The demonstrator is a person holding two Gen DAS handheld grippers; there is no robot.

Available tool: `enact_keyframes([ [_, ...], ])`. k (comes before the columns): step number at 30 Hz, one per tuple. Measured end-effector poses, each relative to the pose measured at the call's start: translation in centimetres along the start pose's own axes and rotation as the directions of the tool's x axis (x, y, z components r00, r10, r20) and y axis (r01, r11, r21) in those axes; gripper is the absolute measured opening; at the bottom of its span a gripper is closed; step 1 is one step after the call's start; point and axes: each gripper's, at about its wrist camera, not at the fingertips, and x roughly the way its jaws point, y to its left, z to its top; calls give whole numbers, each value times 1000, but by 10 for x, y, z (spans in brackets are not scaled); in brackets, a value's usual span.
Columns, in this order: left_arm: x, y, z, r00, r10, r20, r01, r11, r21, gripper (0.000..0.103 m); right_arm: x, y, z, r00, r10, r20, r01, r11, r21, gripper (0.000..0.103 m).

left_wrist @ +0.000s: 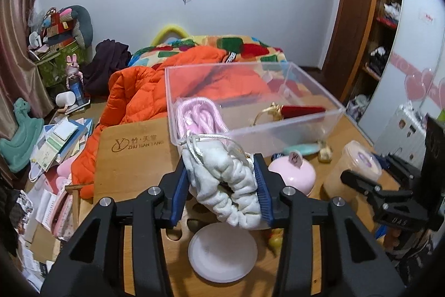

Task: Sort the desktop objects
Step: 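Grasp the cream tub with the right tool while left tool lifts the white pouch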

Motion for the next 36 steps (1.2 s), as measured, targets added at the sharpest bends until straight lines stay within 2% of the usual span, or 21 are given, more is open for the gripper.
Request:
enact_keyframes([
  [4, -9, -1, 6, 998, -24, 51, 26, 999, -31, 42, -4, 5, 5, 999, -22, 28, 23, 1000, -22, 68],
  [8, -12, -5, 13, 997, -29, 65, 30, 999, -12, 41, -9, 4, 11, 999, -13, 40, 14, 1000, -25, 68],
  [11, -8, -10, 20, 998, -49, 45, 48, 999, 23, 40, -16, 2, 14, 998, -24, 59, 26, 999, -29, 68],
  [13, -2, -10, 23, 996, -85, 5, 85, 996, 35, 37, -19, 1, 16, 997, -26, 67, 28, 999, -26, 68],
  [15, 5, -10, 26, 995, -94, -34, 96, 994, 45, 32, -22, 0, 18, 997, -21, 73, 22, 1000, -17, 68],
  [18, 13, -9, 28, 992, -101, -74, 105, 993, 52, 28, -25, 2, 19, 996, -25, 81, 27, 999, -23, 68],
  [24, 8, -12, 35, 993, -72, -89, 81, 991, 103, 27, -29, 4, 29, 994, -39, 98, 45, 997, -56, 68],
  [31, -8, -15, 55, 998, -30, -57, 39, 985, 168, 25, -36, 4, 46, 990, -47, 132, 59, 994, -89, 68],
  [32, -10, -16, 58, 998, -27, -51, 36, 983, 179, 22, -36, 5, 49, 990, -46, 135, 60, 994, -96, 68],
  [33, -13, -18, 62, 999, -23, -42, 31, 981, 190, 11, -36, 6, 51, 989, -43, 139, 58, 993, -100, 68],
  [34, -14, -19, 65, 999, -25, -40, 33, 979, 202, 7, -36, 8, 54, 989, -39, 141, 54, 993, -105, 68],
  [36, -17, -22, 71, 1000, -13, -16, 16, 974, 225, 7, -36, 10, 58, 988, -33, 148, 50, 992, -115, 68],
])
